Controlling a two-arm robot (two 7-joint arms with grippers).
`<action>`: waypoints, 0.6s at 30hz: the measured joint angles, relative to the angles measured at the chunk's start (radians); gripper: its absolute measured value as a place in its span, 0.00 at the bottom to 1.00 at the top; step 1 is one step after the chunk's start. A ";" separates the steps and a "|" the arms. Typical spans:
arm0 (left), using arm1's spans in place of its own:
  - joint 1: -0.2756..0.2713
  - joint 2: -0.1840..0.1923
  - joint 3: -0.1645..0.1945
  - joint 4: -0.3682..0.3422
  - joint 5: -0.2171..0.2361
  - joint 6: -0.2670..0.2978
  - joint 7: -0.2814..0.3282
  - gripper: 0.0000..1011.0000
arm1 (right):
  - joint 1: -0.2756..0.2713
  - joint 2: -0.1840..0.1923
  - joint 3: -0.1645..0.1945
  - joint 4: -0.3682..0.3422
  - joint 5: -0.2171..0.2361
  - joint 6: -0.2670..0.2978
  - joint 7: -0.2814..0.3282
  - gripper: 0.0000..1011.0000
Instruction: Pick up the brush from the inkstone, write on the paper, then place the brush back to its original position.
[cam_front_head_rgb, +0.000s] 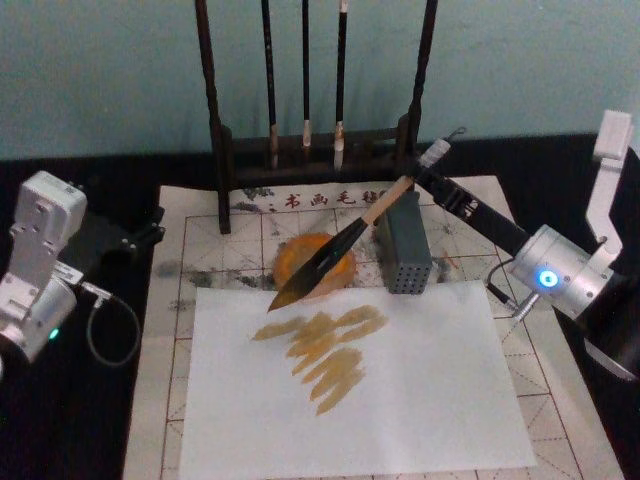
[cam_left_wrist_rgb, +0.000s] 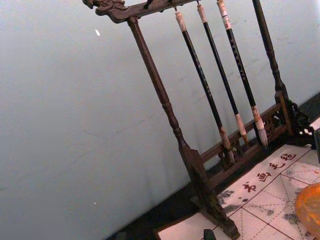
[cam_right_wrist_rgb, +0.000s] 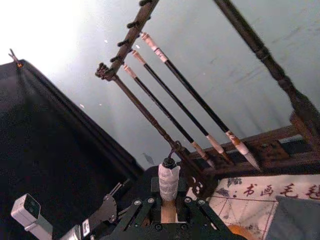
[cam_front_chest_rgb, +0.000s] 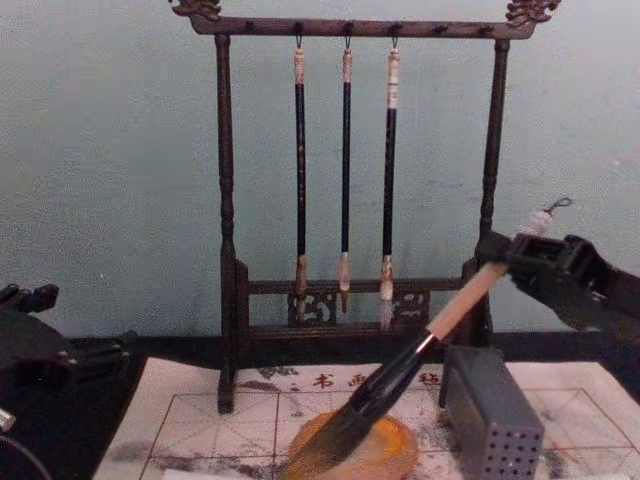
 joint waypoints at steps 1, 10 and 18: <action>0.000 0.000 0.000 0.000 0.000 0.000 0.000 0.99 | 0.004 -0.002 -0.003 0.004 -0.004 0.000 0.002 0.18; 0.000 0.000 0.000 0.000 0.000 0.000 0.000 0.99 | 0.051 -0.028 -0.038 0.043 -0.055 0.006 0.023 0.18; 0.000 0.000 0.000 0.000 0.000 0.000 0.000 0.99 | 0.069 -0.039 -0.064 0.051 -0.098 0.016 0.034 0.18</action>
